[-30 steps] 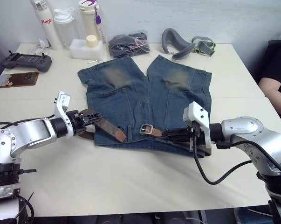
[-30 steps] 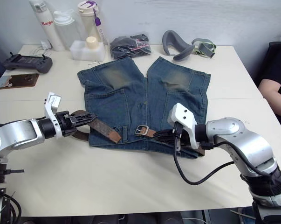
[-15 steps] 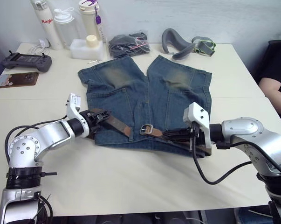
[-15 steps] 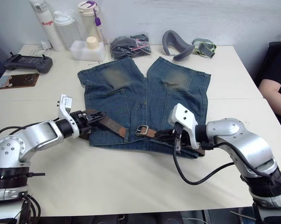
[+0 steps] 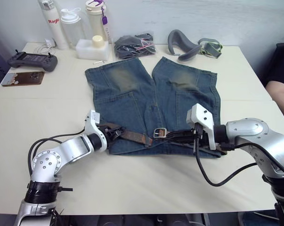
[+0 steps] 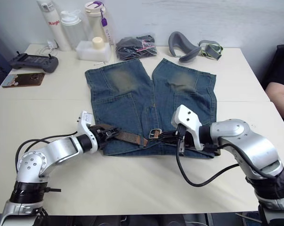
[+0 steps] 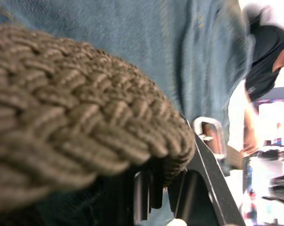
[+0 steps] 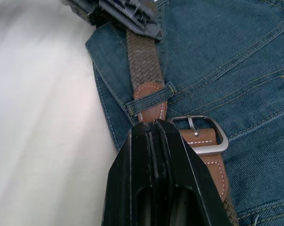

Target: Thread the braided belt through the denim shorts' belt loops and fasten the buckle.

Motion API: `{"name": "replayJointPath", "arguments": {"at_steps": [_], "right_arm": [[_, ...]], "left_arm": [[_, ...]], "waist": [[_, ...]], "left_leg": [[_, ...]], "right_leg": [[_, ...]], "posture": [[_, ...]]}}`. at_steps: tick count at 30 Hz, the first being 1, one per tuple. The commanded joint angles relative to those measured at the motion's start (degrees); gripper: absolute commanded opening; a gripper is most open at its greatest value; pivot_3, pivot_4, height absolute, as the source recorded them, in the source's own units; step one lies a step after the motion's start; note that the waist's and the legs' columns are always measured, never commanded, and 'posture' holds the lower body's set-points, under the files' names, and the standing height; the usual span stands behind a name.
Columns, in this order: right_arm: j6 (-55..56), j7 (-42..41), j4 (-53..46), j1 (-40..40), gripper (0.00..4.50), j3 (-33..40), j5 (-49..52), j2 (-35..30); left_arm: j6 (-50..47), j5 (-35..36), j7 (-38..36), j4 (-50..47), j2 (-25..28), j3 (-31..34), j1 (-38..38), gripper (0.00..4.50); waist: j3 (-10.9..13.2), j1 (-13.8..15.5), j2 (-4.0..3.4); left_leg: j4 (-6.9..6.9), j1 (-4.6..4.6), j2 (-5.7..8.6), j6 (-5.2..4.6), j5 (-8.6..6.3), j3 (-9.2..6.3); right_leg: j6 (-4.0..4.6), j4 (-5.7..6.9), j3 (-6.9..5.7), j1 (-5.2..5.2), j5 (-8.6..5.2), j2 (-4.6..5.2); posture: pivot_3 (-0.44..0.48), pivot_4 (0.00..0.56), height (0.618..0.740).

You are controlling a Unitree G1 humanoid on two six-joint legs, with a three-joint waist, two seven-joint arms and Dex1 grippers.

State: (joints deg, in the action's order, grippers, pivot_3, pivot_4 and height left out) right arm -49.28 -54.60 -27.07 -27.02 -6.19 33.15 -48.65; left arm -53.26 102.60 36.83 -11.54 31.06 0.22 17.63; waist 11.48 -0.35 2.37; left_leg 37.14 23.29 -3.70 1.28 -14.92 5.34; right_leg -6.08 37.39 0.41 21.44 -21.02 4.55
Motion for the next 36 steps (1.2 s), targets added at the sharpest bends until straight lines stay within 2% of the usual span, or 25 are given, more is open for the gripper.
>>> {"name": "replayJointPath", "arguments": {"at_steps": [1,6,10,14,19,23,24,25,29,32,36], "right_arm": [[-0.5,0.5,-3.0,-0.4,0.04,1.3,0.6,-0.7],[-1.4,1.6,-4.3,0.1,0.04,1.5,0.5,-1.1],[-1.9,2.3,-5.0,0.7,0.04,1.6,0.5,-1.2],[-2.2,2.6,-5.8,1.4,0.04,1.1,-0.2,-2.1],[8.5,3.1,-5.2,4.6,0.04,-3.4,-12.4,-7.8],[14.6,0.9,-5.1,7.3,0.04,-1.6,-15.1,-9.8],[15.7,-0.4,-5.8,8.7,0.69,-0.1,-14.5,-10.8],[16.4,-1.3,-6.3,9.6,0.79,0.8,-14.1,-11.4],[26.9,-1.9,-6.9,12.5,2.54,0.2,-20.6,-13.0],[32.4,0.5,-5.4,13.3,2.54,-1.9,-26.1,-11.2],[34.2,1.2,-4.1,12.9,2.54,-3.6,-29.4,-8.9]], "left_arm": [[-2.6,-3.5,-0.9,-2.6,0.1,-3.2,1.4,0.0],[-3.7,-0.7,1.5,-2.5,-3.0,-6.8,3.6,0.0],[-2.1,2.1,4.0,-0.9,-6.0,-7.1,5.0,0.0],[-0.2,8.0,6.4,0.3,-7.7,-6.9,5.4,0.0],[-1.5,6.8,4.5,-0.5,-7.0,-8.4,5.5,0.0],[-1.5,6.5,3.7,-0.3,-7.1,-8.9,5.7,0.0],[-1.8,6.5,3.6,-0.1,-6.9,-9.0,5.9,0.0],[-2.0,6.4,3.4,0.1,-6.7,-9.2,6.0,0.0],[-2.9,5.5,2.7,1.1,-6.5,-9.9,6.8,0.0],[-3.3,5.2,2.1,1.5,-6.6,-10.2,7.3,0.0],[-3.8,4.7,1.6,1.8,-6.3,-10.3,7.7,0.0]], "waist": [[0.0,0.3,0.0],[0.0,0.4,-0.01],[0.0,0.4,-0.01],[0.0,0.3,-0.01],[0.0,0.3,-0.02],[0.0,0.3,-0.02],[0.0,0.3,-0.02],[0.0,0.4,-0.02],[0.0,0.4,-0.02],[0.0,0.3,-0.02],[0.0,0.3,-0.02]], "left_leg": [[0.0,0.0,0.0,0.0,0.0,-0.01],[0.02,0.0,0.02,-0.03,-0.01,-0.01],[0.04,0.01,0.03,-0.04,-0.01,-0.05],[0.03,0.01,-0.01,-0.02,0.01,-0.07],[0.05,0.0,0.04,-0.01,0.02,-0.05],[0.07,0.0,0.11,-0.03,0.05,-0.01],[0.07,0.0,0.1,-0.03,0.05,-0.02],[0.06,0.0,0.1,-0.02,0.06,-0.02],[0.06,-0.01,0.11,-0.02,0.06,-0.03],[0.07,-0.06,0.14,-0.01,0.06,-0.04],[0.06,-0.09,0.12,0.06,0.14,-0.05]], "right_leg": [[0.0,0.0,0.0,0.0,0.0,0.0],[0.0,-0.02,0.0,-0.04,0.0,0.04],[0.0,-0.03,0.01,-0.09,0.0,0.06],[0.0,-0.04,0.01,-0.08,0.0,0.03],[0.0,-0.06,0.01,-0.07,0.0,-0.02],[-0.01,-0.06,-0.02,-0.07,0.0,-0.05],[-0.01,-0.06,-0.03,-0.07,0.0,-0.07],[-0.01,-0.06,-0.03,-0.08,0.0,-0.07],[-0.01,-0.09,-0.03,-0.12,0.0,-0.09],[-0.01,-0.09,-0.05,-0.17,0.0,-0.1],[-0.01,-0.06,-0.05,-0.17,0.0,-0.12]], "posture": [[0.0,0.15,0.74],[0.0,0.15,0.74],[0.0,0.15,0.74],[0.0,0.15,0.74],[0.0,0.15,0.74],[0.0,0.15,0.74],[0.0,0.15,0.74],[0.0,0.15,0.74],[0.0,0.15,0.74],[0.0,0.15,0.74],[0.0,0.15,0.74]]}}
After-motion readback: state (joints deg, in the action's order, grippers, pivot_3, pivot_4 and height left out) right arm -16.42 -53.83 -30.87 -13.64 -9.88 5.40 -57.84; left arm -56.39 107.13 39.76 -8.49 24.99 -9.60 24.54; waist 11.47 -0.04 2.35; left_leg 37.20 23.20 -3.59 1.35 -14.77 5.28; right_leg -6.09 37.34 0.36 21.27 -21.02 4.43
